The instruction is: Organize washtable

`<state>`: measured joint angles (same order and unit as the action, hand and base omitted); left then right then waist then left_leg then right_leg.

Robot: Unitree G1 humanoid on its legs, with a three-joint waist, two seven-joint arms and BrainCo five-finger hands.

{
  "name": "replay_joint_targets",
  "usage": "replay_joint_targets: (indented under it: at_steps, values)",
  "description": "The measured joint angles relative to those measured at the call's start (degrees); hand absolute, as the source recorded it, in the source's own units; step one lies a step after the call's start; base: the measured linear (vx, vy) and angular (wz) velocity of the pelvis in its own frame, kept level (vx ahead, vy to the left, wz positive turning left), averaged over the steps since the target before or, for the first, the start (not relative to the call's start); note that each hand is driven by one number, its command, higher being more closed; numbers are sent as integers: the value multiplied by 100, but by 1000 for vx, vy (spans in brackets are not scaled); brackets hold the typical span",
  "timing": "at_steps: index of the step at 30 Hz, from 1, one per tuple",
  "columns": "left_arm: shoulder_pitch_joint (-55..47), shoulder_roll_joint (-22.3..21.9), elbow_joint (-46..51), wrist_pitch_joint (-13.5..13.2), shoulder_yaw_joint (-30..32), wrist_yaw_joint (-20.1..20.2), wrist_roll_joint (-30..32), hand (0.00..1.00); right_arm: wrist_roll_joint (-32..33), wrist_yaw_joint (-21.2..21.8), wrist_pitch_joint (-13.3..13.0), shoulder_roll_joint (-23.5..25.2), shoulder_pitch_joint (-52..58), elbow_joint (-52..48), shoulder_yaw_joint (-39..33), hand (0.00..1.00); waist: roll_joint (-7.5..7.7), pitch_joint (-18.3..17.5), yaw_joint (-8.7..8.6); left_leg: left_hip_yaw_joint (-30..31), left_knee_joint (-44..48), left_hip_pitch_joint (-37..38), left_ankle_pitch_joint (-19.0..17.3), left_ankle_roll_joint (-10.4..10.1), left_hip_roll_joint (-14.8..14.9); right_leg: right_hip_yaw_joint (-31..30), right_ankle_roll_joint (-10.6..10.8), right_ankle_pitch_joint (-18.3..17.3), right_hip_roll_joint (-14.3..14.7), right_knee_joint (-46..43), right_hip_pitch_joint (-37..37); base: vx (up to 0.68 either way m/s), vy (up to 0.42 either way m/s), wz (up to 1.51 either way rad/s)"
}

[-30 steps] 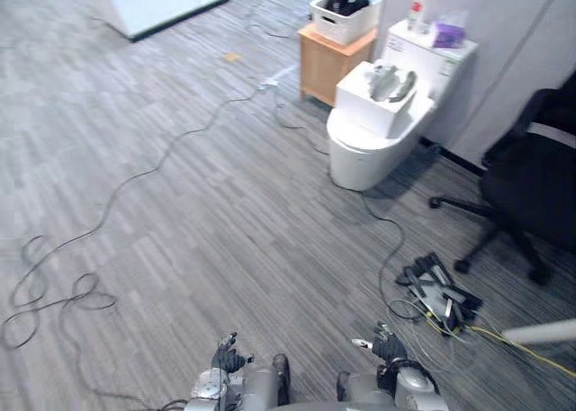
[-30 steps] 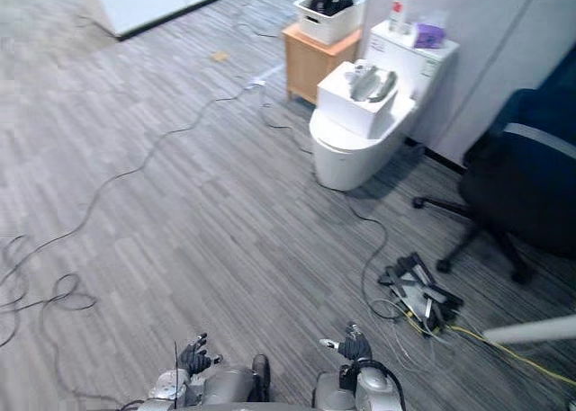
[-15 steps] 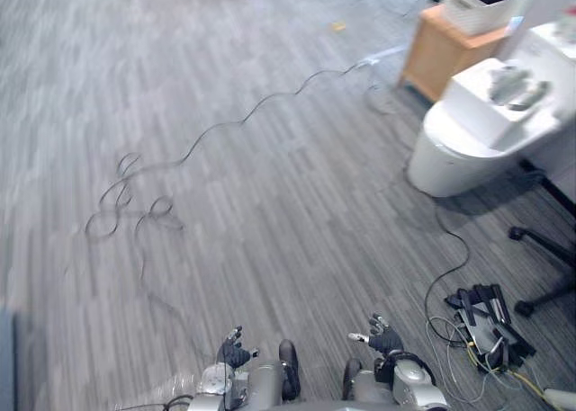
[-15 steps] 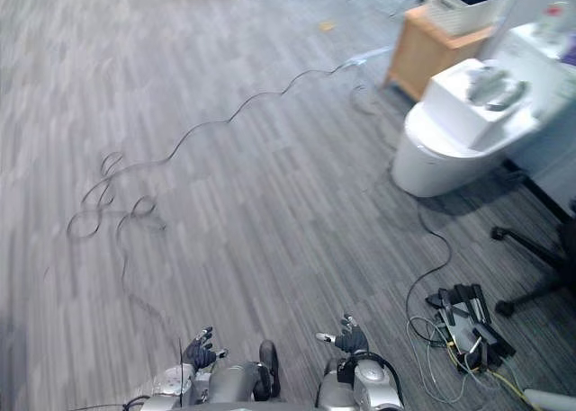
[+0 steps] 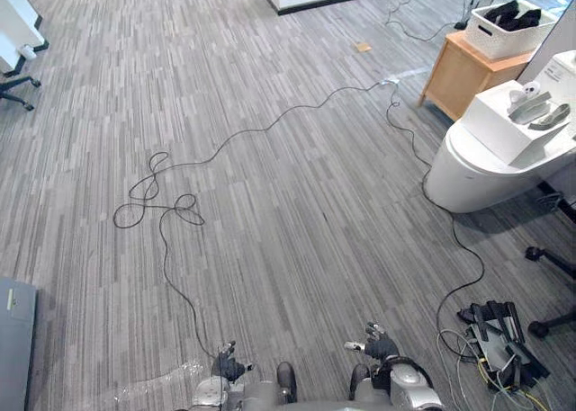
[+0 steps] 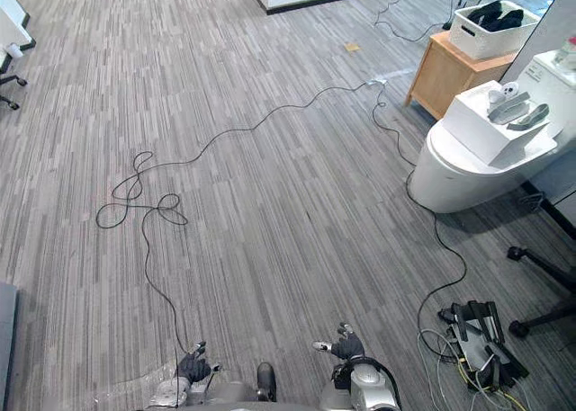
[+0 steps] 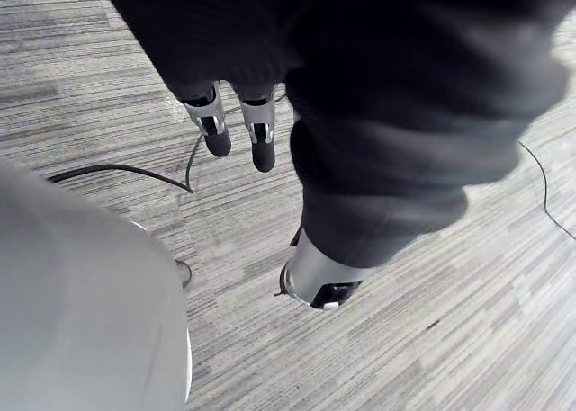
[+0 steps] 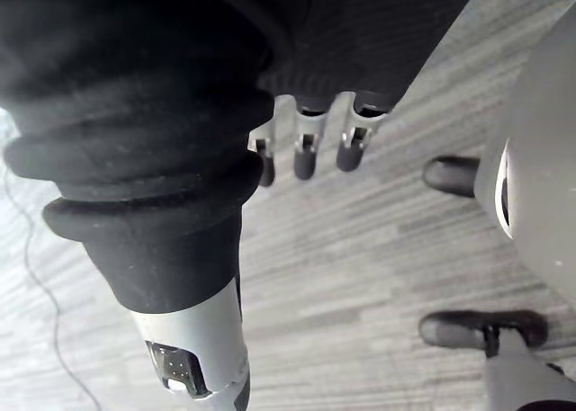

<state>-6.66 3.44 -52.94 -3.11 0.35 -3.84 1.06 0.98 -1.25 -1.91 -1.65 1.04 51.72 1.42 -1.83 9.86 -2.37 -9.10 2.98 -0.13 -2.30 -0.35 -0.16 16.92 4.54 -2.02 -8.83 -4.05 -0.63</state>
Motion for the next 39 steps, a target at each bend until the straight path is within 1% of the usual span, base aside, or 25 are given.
replay_joint_targets:
  at_steps: [5,7,10,12,13,18,21,23,24,26,28,30,31,32,33,34,35,36,37,38,39]
  values:
    - [1,1,-49,-4,33,7,-43,0,-255,35,-1,-97,-62,138,90,0,30,-50,5,223,-272,11,190,-25,-20,250,-11,15,18,86,-47,-16,-32,23]
    - [1,7,-52,-3,45,8,-62,0,-353,34,-1,-109,-60,146,96,0,53,-60,5,337,-273,-2,206,-25,-32,382,-6,22,22,144,-174,53,-8,40]
    - [-2,17,-64,0,176,7,-106,0,-396,34,2,-106,-53,153,147,0,138,-109,12,510,-228,10,213,-24,-55,594,-3,19,64,240,-349,56,-21,31]
    - [-2,22,-70,6,213,8,-155,0,-397,34,2,-106,-67,152,154,0,152,-112,11,592,-223,14,214,-24,-64,651,-3,19,65,243,-401,30,-10,18]
    - [-124,12,-136,1,376,7,-503,0,-597,29,3,-57,70,156,202,0,245,-330,41,732,-456,206,306,37,-127,637,2,-18,68,319,-512,-3,2,6]
    - [-125,11,-136,2,374,7,-502,0,-595,29,2,-57,90,165,202,0,243,-332,41,729,-479,201,328,46,-152,649,2,-18,68,317,-528,0,0,0]
    - [-123,16,-134,3,370,6,-502,0,-548,30,-2,-64,83,301,196,0,247,-330,42,677,-681,224,463,33,-150,701,3,-15,66,319,-500,-10,-7,8]
    - [-112,14,-109,-1,363,4,-502,0,-469,30,1,-64,75,375,187,0,272,-322,87,626,-828,304,518,-24,-109,678,4,-11,67,318,-510,-18,-12,-6]
    - [-108,20,-107,-1,356,5,-504,0,-367,31,1,-59,89,376,177,0,291,-312,166,560,-829,296,518,-24,-106,635,8,-4,63,317,-511,-50,-3,-17]
    - [-102,33,-105,0,349,5,-506,0,-251,30,1,-53,90,382,135,0,313,-301,171,490,-832,307,517,-26,-108,595,18,12,53,317,-509,-42,9,-14]
    - [-86,84,-96,-1,261,4,-543,0,-96,28,4,-40,39,472,98,0,366,-260,185,397,-830,335,514,-27,-110,503,28,39,7,305,-489,-38,35,-18]
    - [-78,111,-78,-1,242,4,-563,0,-46,25,20,4,-40,526,15,0,392,-239,225,303,-787,319,401,45,-114,401,61,-62,-37,89,-353,-51,49,-28]
    - [-59,134,-30,-7,246,6,-605,0,-36,19,45,12,-67,533,-1,0,447,-201,304,166,-590,236,218,143,-173,250,106,-325,-155,-350,-113,-56,80,-35]
    - [-56,145,35,-8,249,6,-631,0,-33,23,60,20,-65,520,-39,0,520,-148,322,87,-351,161,49,179,-214,153,172,-566,-280,-747,42,-47,87,-25]
    - [-53,234,64,-7,237,8,-680,0,-36,26,74,19,-43,479,-60,0,603,-95,305,47,19,95,-201,228,-298,75,342,-867,-459,-1174,131,-15,67,5]
    - [-51,257,74,-15,193,5,-716,0,-41,23,95,26,2,456,-90,0,657,-77,317,45,413,-21,-442,314,-375,5,598,-1098,-604,-1469,175,41,80,19]
    - [-45,262,85,-24,169,5,-719,0,-43,22,110,15,29,412,-102,0,681,-73,319,72,628,-97,-582,353,-413,-24,734,-1149,-677,-1625,195,94,118,27]
    - [21,251,65,-29,135,1,-717,0,-46,22,106,-17,64,315,-136,0,594,-1,317,212,922,-126,-786,502,-497,-246,713,-1061,-808,-2284,342,97,136,24]
    - [53,246,57,-23,129,-4,-714,0,-49,27,111,-58,45,254,-145,0,613,86,300,244,1003,-112,-852,553,-493,-412,724,-984,-847,-2810,592,104,141,30]
    - [100,198,47,18,127,-8,-716,0,-53,24,102,-152,20,161,-147,0,393,134,292,343,1099,-58,-944,615,-395,-614,538,-1188,-699,-3253,991,162,117,22]
    - [130,204,54,20,138,-22,-718,0,-49,20,102,-177,1,153,-133,0,402,160,312,399,1109,-14,-1014,617,-259,-605,365,-1337,-476,-3190,1203,229,102,24]
